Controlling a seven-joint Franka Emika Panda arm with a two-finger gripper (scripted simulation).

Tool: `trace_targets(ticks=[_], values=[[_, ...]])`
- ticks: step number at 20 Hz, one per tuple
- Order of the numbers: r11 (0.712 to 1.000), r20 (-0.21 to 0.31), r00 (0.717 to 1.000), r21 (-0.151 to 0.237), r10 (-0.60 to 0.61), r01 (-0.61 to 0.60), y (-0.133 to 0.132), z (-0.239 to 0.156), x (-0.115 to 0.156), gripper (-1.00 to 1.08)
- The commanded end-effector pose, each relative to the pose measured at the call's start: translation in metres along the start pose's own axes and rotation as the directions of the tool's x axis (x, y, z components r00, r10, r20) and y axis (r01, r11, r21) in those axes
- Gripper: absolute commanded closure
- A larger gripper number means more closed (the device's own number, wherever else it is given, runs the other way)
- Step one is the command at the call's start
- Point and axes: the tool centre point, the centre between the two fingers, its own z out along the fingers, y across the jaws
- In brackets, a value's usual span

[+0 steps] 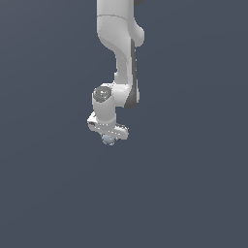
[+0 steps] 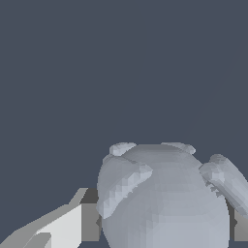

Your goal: Pick up the object and move it to a goal position.

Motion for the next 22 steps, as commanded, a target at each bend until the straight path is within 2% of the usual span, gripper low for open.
trace_targets(ticks=[1,13,22], values=[[1.000,0.000,1.000,0.000,0.000,0.000,0.000,0.001,0.000,1.08],[1.000,-0.001,1.000,0.000,0.000,0.000,0.003,-0.001,-0.002,1.08],[1.000,-0.001,1.000,0.000,0.000,0.000,0.033,-0.009,-0.022,1.08]])
